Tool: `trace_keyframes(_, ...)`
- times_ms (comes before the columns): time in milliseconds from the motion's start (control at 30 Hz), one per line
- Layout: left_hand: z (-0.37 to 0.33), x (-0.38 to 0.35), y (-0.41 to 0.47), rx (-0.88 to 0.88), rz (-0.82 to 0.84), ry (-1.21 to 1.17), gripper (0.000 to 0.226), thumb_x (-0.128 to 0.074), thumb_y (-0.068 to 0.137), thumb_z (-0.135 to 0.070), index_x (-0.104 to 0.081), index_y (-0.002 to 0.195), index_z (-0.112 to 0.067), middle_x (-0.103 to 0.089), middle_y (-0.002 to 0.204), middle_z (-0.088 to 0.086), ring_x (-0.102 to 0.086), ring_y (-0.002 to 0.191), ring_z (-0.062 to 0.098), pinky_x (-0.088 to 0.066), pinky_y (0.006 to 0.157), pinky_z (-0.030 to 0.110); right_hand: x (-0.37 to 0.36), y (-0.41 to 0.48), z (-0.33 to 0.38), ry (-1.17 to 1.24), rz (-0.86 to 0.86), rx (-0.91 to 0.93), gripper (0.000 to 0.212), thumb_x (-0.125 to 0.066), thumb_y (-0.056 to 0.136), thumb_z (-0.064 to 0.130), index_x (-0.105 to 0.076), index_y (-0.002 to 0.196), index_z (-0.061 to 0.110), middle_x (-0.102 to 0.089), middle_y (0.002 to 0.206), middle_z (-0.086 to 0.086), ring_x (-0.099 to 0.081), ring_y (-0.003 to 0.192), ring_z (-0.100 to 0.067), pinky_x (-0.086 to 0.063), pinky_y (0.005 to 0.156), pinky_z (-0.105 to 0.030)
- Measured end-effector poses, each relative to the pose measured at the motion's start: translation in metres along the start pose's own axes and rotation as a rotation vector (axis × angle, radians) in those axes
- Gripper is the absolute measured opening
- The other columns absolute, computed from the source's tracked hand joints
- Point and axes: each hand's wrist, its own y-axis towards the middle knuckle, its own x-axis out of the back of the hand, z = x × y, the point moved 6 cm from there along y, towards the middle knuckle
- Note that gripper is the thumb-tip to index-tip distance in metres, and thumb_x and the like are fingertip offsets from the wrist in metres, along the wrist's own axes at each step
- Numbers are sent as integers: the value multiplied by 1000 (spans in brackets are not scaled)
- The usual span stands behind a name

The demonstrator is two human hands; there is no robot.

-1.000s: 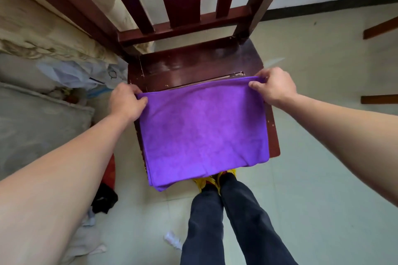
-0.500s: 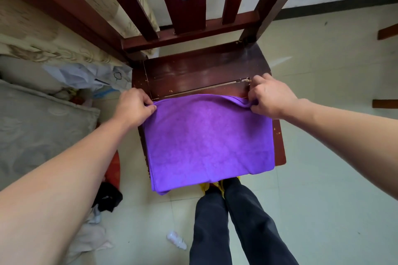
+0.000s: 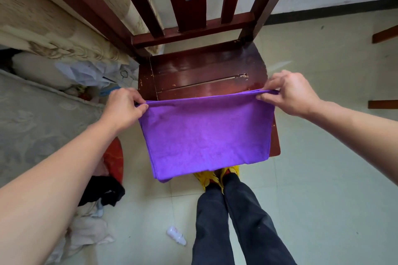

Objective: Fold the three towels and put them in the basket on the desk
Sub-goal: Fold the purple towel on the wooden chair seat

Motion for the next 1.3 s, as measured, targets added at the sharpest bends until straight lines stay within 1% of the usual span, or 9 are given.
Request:
trace_keyframes(133,-8,29,10,-26,-41,-28,11,-71,80,-7,-75,86,2,-69,90,17,-63,86,35,-45,79,36,30,8,8,49,-42,15,20,-72,84,28,-77,88,9,-67,87,-8,-56,83,-24,-43,76,-31)
trace_keyframes(333,-22,20,48,27,9,-14,19,-61,86,-8,-74,97,1,-70,101,22,-62,99,37,-45,85,36,27,49,-15,-6,6,-176,30,-63,90,29,-74,96,2,-69,87,-20,-61,81,-34,-48,72,-35)
trace_keyframes(433,-21,9,68,166,-49,-98,18,-63,85,-8,-74,98,0,-71,101,19,-63,101,32,-47,87,32,24,67,-26,45,-56,-296,23,-70,85,22,-75,101,7,-70,91,-17,-57,82,-24,-41,73,-28)
trace_keyframes(600,4,-15,95,442,-138,-257,7,-69,81,-10,-73,86,-7,-69,86,12,-67,90,28,-55,80,33,5,98,-39,83,-144,-427,17,-72,76,11,-67,88,21,-64,90,-7,-63,91,-29,-44,73,-27)
trace_keyframes(733,13,-33,99,484,-254,-222,14,-64,82,-14,-74,90,-11,-72,97,14,-65,96,29,-53,87,32,-11,109,-52,105,-182,-501,28,-72,76,19,-59,100,22,-66,104,-9,-61,97,-30,-48,77,-32)
trace_keyframes(867,15,-42,83,605,-345,-232,35,-65,84,-27,-64,116,-13,-65,119,12,-59,113,30,-45,95,34,-15,83,-55,135,-207,-511,51,-73,79,35,-53,124,22,-63,116,-5,-60,105,-24,-50,87,-38)
trace_keyframes(933,22,-46,59,698,-374,-301,46,-68,83,-32,-56,121,-9,-61,123,15,-56,115,33,-44,96,37,-15,51,-58,143,-259,-529,52,-72,80,39,-53,125,20,-62,118,-5,-59,108,-24,-49,90,-40)
trace_keyframes(1100,22,-91,-40,818,-242,-436,38,-74,80,-31,-60,103,-4,-67,100,20,-62,100,35,-44,86,37,-69,-58,-66,334,-203,-742,32,-71,81,34,-61,105,16,-66,93,-2,-64,93,-26,-49,83,-38)
trace_keyframes(1300,18,-152,-161,1043,-104,-729,27,-82,72,-22,-57,75,-15,-57,66,1,-57,73,22,-41,71,28,-143,-160,-59,595,-58,-1018,24,-79,75,32,-64,87,18,-67,74,2,-63,73,-22,-48,64,-32)
